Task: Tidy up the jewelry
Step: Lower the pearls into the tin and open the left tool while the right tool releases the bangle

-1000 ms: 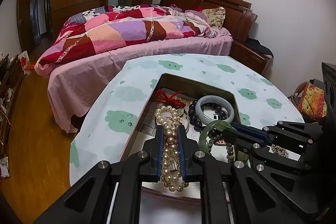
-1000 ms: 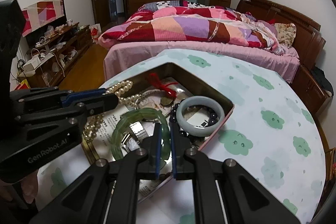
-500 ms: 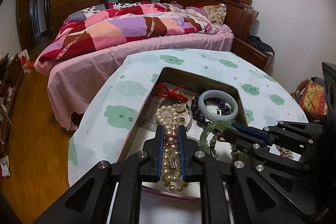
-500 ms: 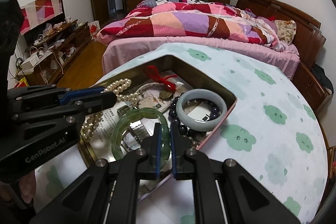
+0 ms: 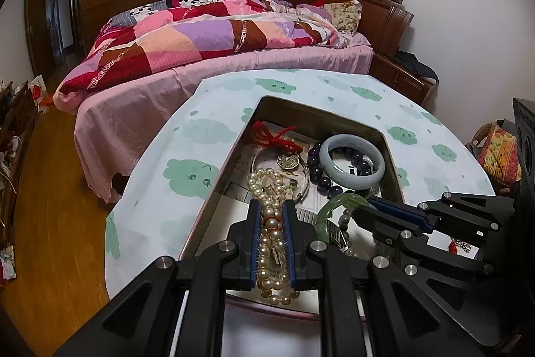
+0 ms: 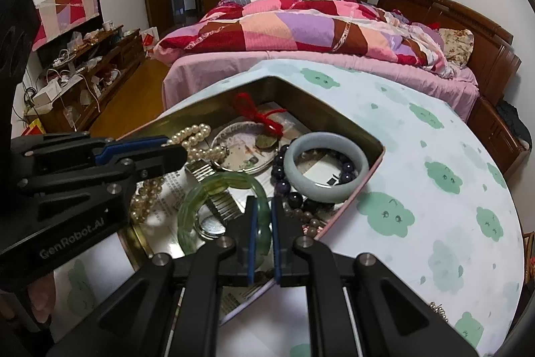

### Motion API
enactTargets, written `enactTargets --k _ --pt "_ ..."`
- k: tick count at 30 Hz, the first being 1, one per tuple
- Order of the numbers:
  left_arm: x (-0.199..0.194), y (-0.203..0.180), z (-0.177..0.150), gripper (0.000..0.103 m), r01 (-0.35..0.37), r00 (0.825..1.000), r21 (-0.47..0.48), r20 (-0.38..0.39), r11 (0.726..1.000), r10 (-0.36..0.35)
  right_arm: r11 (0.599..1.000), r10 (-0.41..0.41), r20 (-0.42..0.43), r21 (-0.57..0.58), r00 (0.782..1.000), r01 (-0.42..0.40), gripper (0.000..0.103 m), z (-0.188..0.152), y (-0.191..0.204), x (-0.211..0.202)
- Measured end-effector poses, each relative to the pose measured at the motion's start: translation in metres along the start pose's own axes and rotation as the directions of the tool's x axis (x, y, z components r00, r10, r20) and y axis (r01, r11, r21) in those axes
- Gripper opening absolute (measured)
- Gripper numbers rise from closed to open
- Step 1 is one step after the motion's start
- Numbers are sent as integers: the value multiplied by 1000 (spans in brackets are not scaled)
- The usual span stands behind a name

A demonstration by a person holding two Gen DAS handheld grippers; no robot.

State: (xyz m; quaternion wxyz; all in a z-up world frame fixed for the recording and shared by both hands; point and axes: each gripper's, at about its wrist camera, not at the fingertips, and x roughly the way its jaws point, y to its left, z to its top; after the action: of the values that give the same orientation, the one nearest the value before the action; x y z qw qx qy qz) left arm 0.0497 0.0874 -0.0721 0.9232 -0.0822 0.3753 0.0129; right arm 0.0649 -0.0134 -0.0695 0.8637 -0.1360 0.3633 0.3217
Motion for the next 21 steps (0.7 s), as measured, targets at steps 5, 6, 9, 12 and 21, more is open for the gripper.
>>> enactTargets --k 5,6,9,12,21 --pt "3 2 -1 12 0 1000 -9 -11 1000 0 1000 -2 -6 3 1000 2 10 -1 0 3" --pt "3 3 -1 12 -1 1000 -10 -10 1000 1 1000 -3 -7 5 1000 3 10 -1 -1 3" --pt "2 4 -1 12 -2 1000 -14 -9 1000 1 1000 -6 -6 5 1000 6 10 -1 -1 3" --pt "2 4 -1 12 -1 1000 -12 -9 1000 1 1000 -7 -4 4 1000 7 10 -2 -2 3" --pt "3 4 -1 12 -4 1000 -18 -11 1000 4 1000 3 -4 9 1000 -3 11 -3 -2 3"
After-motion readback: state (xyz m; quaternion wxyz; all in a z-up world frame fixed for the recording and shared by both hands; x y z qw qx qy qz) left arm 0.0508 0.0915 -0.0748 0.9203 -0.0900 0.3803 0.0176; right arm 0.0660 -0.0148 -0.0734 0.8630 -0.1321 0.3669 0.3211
